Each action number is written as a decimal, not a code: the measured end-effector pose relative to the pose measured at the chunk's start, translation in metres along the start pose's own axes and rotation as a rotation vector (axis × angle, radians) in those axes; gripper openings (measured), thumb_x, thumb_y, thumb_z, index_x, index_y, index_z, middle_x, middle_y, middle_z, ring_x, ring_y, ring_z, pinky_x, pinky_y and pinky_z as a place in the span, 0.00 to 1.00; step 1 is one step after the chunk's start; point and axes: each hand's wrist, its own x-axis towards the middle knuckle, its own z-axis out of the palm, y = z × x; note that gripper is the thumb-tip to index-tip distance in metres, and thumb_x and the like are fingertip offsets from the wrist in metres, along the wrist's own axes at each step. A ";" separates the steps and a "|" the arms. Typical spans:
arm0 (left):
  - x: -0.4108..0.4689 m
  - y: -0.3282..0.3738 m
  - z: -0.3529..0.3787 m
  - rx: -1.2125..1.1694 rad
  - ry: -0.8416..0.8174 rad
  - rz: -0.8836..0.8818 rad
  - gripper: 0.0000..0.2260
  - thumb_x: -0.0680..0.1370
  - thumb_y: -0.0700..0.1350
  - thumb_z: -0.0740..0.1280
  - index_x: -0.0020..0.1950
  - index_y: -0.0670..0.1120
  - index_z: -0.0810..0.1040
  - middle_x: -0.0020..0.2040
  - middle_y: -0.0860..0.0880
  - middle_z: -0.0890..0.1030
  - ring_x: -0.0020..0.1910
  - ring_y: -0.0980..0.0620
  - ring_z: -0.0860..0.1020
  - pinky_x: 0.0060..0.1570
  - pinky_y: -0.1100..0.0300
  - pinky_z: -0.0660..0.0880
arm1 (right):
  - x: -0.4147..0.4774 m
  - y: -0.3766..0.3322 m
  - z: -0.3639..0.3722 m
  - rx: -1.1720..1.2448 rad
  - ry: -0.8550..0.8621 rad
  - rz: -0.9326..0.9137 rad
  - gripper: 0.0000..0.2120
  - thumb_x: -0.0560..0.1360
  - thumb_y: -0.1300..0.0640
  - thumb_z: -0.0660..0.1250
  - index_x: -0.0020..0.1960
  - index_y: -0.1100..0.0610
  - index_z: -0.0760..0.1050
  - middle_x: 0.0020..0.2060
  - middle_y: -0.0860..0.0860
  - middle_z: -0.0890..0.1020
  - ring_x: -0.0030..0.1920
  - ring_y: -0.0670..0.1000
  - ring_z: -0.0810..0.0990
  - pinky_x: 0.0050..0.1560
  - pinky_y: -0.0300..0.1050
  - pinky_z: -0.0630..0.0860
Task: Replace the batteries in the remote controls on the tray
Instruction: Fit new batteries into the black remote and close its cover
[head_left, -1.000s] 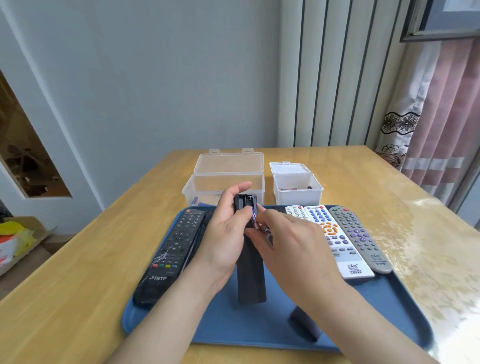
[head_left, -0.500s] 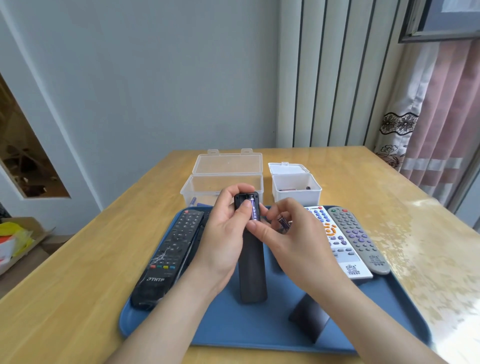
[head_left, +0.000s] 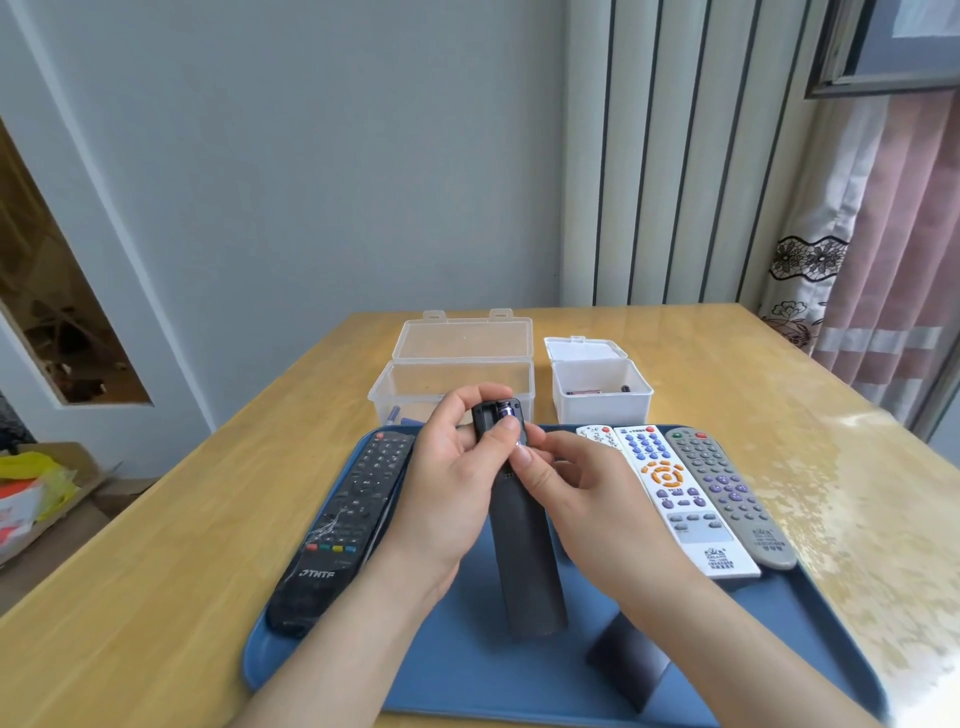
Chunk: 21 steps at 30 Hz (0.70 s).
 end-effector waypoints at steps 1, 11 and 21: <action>0.000 0.000 0.000 0.001 0.002 0.003 0.08 0.80 0.35 0.62 0.58 0.42 0.73 0.40 0.42 0.83 0.43 0.44 0.82 0.53 0.47 0.79 | 0.000 -0.002 0.001 0.020 -0.003 0.001 0.03 0.78 0.48 0.65 0.45 0.43 0.75 0.51 0.53 0.85 0.53 0.50 0.82 0.50 0.43 0.77; -0.001 0.000 0.001 0.008 0.028 0.004 0.07 0.79 0.36 0.64 0.56 0.41 0.74 0.38 0.43 0.84 0.39 0.47 0.83 0.46 0.56 0.80 | 0.002 0.005 0.005 0.089 0.007 0.003 0.04 0.80 0.52 0.64 0.51 0.47 0.78 0.39 0.41 0.83 0.42 0.32 0.79 0.42 0.26 0.72; 0.000 -0.003 0.000 0.084 0.089 0.020 0.07 0.78 0.37 0.67 0.55 0.44 0.77 0.38 0.45 0.85 0.39 0.53 0.82 0.42 0.63 0.78 | 0.001 0.005 0.007 -0.064 -0.049 0.012 0.15 0.82 0.48 0.59 0.52 0.54 0.81 0.37 0.47 0.83 0.37 0.40 0.76 0.40 0.45 0.74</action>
